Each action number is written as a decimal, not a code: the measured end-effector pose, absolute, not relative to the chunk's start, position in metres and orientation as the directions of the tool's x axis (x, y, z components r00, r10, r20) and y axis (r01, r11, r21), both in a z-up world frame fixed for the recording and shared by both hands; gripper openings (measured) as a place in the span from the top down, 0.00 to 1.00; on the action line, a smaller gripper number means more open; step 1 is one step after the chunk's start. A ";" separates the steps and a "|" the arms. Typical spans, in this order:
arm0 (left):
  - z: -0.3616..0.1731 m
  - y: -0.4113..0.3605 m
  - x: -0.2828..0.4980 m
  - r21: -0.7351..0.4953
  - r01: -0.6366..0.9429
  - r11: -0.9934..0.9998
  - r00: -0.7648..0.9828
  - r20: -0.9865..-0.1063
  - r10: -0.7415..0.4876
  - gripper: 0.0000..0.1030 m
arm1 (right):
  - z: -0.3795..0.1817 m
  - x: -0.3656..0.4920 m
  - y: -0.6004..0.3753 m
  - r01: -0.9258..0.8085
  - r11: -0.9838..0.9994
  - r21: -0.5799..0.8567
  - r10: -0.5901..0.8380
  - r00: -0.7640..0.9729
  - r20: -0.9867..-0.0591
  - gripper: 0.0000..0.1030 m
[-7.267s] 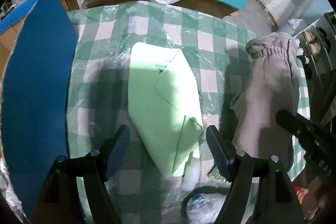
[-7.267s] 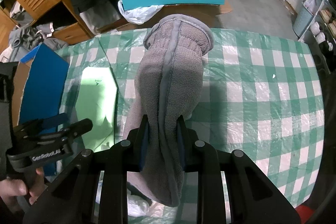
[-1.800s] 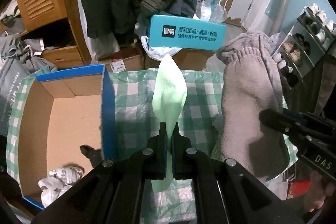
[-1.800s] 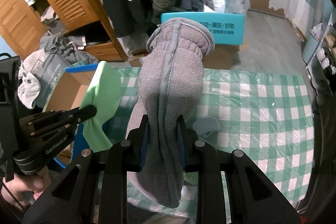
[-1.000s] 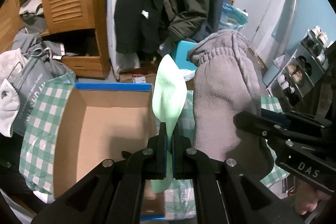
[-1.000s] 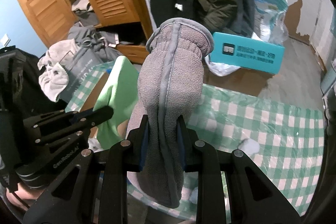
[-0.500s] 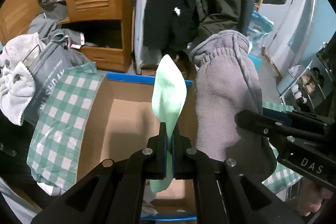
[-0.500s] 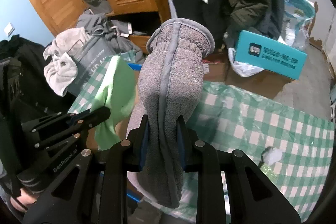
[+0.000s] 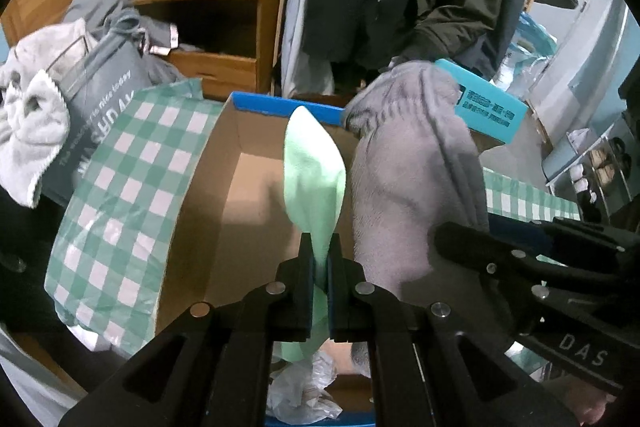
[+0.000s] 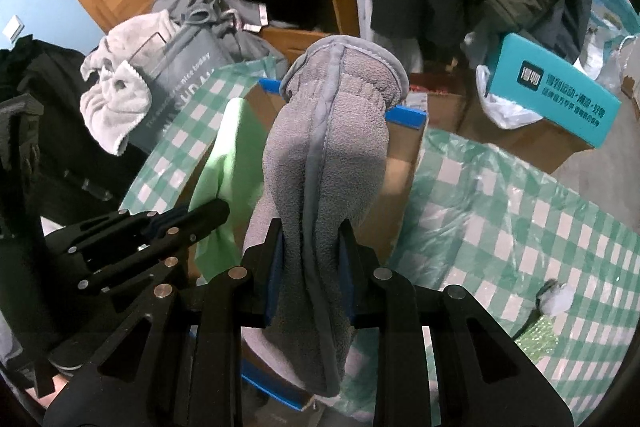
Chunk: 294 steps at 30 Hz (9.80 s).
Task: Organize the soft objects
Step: 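Open both tools to drop the green cloth and grey sock into the box, then move the right tool back over the table to the green knitted sleeve, then grasp the green knitted sleeve with the right tool and lift it, then carry the green knitted sleeve over the cardboard box with the right tool, then open the right tool to drop the green sleeve into the box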
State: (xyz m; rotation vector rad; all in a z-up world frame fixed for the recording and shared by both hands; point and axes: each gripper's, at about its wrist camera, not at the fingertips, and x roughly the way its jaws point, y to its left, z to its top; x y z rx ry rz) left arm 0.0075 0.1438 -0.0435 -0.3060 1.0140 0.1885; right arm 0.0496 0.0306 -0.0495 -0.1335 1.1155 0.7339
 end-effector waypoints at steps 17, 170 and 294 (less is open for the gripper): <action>-0.033 0.131 0.007 -0.163 -0.312 0.936 0.535 -0.844 0.032 0.41 | -0.040 0.063 -0.019 -0.512 0.830 0.223 0.428 0.326 -0.843 0.33; -0.187 -0.120 0.072 -0.207 0.016 0.978 0.195 -0.959 -0.206 0.86 | -0.223 0.077 -0.255 -0.197 0.965 0.175 0.213 0.193 -0.958 0.82; -0.060 0.147 -0.008 -0.188 -0.357 0.915 0.531 -0.847 0.033 0.52 | -0.072 0.062 0.025 -0.584 0.784 0.210 0.407 0.229 -0.884 0.52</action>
